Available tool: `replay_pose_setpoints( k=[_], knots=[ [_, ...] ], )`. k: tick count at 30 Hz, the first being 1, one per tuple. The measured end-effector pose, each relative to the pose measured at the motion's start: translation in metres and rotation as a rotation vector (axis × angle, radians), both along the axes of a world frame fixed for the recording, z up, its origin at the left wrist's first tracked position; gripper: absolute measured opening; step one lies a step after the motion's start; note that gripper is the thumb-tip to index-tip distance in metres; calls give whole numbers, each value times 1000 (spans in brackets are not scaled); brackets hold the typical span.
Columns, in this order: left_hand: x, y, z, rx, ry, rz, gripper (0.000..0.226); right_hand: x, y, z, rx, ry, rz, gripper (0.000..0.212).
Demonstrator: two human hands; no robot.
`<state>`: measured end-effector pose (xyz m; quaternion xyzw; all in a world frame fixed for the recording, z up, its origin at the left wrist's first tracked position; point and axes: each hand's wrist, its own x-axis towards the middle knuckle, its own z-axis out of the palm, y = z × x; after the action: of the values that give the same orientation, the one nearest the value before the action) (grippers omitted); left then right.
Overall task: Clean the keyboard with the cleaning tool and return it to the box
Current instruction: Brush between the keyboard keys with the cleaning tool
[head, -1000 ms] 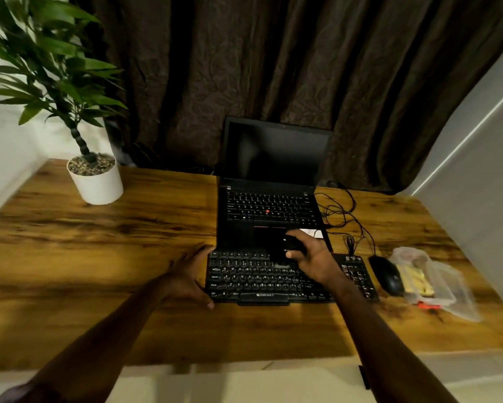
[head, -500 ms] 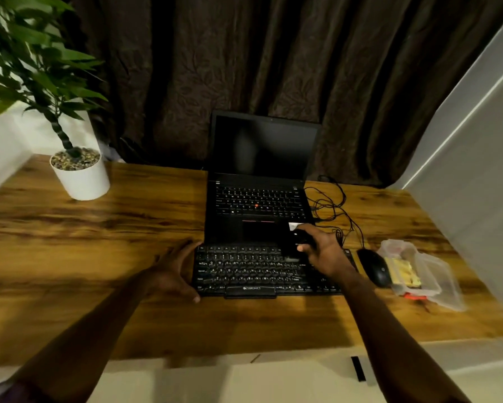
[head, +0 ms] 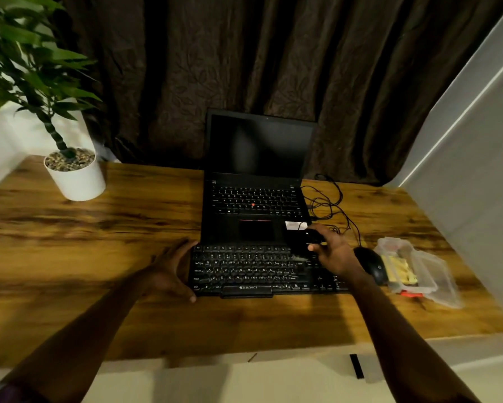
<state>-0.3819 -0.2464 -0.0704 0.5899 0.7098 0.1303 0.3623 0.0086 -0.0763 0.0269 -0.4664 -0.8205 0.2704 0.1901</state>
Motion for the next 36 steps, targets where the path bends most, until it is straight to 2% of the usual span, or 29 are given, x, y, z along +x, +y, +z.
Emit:
replay_pose_setpoints(
  k=[5,9,16,21,27,36],
  knots=[
    [1,-1,-5,10,12,25,151,-32,-9,-10,-71,1,61,48],
    [4,-1,5,-2,11,49,159,-43,-11,-7,-98,43,67,48],
    [7,-3,11,5,-19,20,154,-7,-6,-2,-9,-11,20,49],
    [10,-6,17,0,-16,-5,154,-32,-13,-10,-19,-61,68,51],
    [11,-6,18,-4,-17,8,154,-77,-27,-11,-36,28,148,45],
    [14,-8,20,35,-58,6,157,-90,-36,-13,-63,104,139,43]
  ],
)
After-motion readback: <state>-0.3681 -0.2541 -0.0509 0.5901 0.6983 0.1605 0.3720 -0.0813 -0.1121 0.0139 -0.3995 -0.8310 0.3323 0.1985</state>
